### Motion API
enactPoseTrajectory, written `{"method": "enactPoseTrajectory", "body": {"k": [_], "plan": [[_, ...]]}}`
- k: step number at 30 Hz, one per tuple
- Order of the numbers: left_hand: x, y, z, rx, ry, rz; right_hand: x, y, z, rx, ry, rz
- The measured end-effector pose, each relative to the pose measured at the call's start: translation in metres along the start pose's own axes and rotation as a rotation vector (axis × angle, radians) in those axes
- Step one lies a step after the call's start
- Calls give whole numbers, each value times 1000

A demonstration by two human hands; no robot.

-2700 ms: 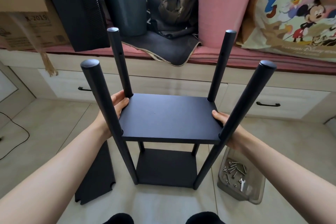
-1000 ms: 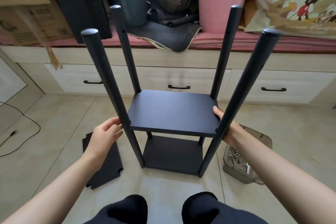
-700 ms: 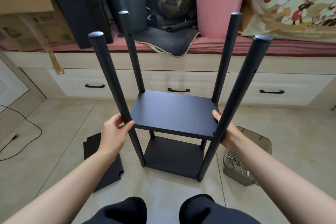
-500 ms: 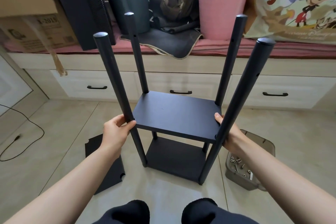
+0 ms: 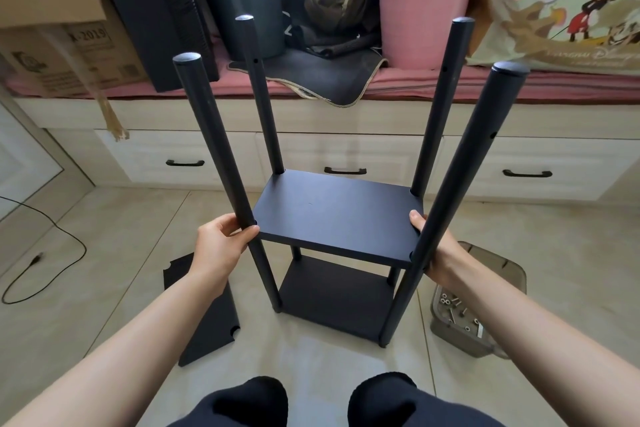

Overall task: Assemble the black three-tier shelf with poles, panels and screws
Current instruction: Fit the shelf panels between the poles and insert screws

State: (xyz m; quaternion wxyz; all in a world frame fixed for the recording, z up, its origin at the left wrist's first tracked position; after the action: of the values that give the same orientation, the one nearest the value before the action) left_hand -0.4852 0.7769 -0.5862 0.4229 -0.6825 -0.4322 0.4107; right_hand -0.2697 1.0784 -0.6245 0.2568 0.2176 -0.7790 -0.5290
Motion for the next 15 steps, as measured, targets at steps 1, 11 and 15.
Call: {"method": "enactPoseTrajectory", "body": {"k": [1, 11, 15], "plan": [[0, 0, 1, -6, 8, 0, 0, -1, 0, 3, 2, 5], [-2, -4, 10, -26, 42, -15, 3, 3, 3, 54, 115, 14], [-2, -14, 26, -14, -2, 45, 9, 0, 6, 105, 256, 62]]}}
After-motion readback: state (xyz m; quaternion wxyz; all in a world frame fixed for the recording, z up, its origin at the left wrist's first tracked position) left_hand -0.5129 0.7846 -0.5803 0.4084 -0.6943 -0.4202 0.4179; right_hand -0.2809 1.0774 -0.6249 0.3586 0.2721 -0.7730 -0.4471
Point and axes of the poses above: each hand's wrist, its own z-axis towards the middle knuckle, its own x-axis out of the palm, y = z × x, the point moved 10 cm from there along z, towards the middle knuckle, and after that the axes turned 12 degrees about -x, right-handed, at the moved point
